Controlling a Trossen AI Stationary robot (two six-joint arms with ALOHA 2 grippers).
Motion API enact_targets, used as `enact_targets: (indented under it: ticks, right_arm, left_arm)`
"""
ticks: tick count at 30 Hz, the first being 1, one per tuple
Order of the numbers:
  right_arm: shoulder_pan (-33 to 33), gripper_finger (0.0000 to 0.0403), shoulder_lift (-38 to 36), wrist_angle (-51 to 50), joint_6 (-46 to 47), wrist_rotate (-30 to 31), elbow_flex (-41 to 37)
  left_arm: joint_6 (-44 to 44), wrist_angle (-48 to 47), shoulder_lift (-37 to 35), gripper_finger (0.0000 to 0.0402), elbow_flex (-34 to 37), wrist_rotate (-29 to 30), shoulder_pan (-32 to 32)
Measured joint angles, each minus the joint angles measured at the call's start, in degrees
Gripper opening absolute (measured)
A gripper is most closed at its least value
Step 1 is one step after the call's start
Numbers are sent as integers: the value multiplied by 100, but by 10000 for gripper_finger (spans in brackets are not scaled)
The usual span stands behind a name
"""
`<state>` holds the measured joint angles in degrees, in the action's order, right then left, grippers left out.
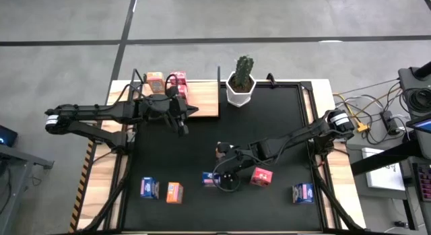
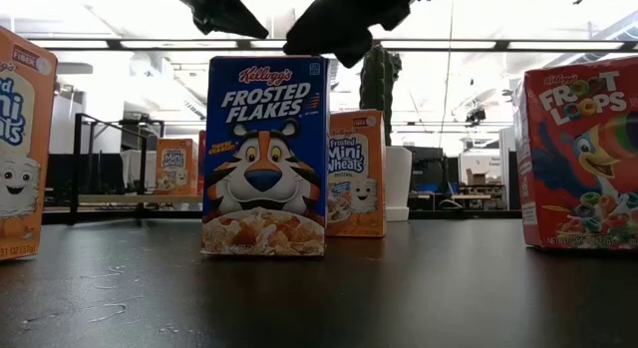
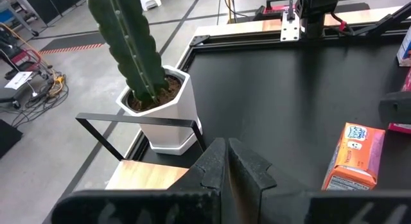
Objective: Stack cereal on shelf
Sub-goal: Put the middle blue cereal box on the shelf
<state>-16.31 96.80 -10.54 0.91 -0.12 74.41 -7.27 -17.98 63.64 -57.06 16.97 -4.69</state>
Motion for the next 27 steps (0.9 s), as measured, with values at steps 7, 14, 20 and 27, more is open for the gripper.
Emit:
enact_targets:
  ticks: [7, 14, 20, 27]
  right_arm:
    - [-71, 194, 98, 8, 81, 9, 0]
    - [-95, 304, 124, 14, 272, 4, 0]
    - [-95, 341, 160, -4, 369, 17, 0]
    - [-95, 332, 166, -7, 406, 150, -23]
  left_arm:
    - [0, -2, 0, 1, 0, 0, 0]
    - [2, -2, 0, 1, 0, 0, -2]
    - [2, 0, 0, 1, 0, 0, 0]
    - [4, 0, 0, 1, -2, 0, 0]
